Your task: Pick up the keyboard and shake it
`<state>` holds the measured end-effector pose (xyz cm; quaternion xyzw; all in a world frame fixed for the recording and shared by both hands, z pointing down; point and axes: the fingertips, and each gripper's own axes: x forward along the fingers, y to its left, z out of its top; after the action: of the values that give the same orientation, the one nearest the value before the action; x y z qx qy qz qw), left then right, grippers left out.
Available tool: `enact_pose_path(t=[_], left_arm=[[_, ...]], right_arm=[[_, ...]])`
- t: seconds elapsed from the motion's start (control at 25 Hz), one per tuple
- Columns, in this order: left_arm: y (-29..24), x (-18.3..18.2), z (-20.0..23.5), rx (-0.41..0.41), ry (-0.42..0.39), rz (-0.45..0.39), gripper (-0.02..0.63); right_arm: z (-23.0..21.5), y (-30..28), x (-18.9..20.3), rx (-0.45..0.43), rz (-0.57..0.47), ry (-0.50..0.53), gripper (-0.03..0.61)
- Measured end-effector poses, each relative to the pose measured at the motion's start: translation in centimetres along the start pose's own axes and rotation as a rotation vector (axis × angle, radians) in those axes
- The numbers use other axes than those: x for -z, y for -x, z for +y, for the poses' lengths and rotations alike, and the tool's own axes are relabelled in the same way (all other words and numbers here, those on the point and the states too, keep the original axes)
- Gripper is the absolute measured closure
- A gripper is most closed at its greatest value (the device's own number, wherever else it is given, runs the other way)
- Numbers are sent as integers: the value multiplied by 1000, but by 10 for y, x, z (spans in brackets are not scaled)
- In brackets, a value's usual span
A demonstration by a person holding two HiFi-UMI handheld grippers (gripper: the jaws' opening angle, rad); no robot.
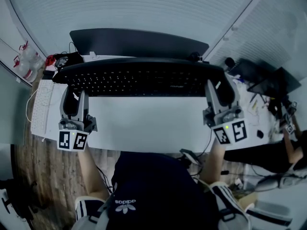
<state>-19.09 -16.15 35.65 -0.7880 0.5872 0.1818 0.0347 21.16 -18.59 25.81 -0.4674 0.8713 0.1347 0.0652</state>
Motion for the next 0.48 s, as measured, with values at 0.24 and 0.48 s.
enact_pose_path(t=[0.24,0.48], left_arm=[[7,-3,-2,14,-12,11,381],[0,-2,-3,34,10,12,382]], right_arm=[[3,16,1,5,4,-20,396],[6,11,-9,15,1,1,396]])
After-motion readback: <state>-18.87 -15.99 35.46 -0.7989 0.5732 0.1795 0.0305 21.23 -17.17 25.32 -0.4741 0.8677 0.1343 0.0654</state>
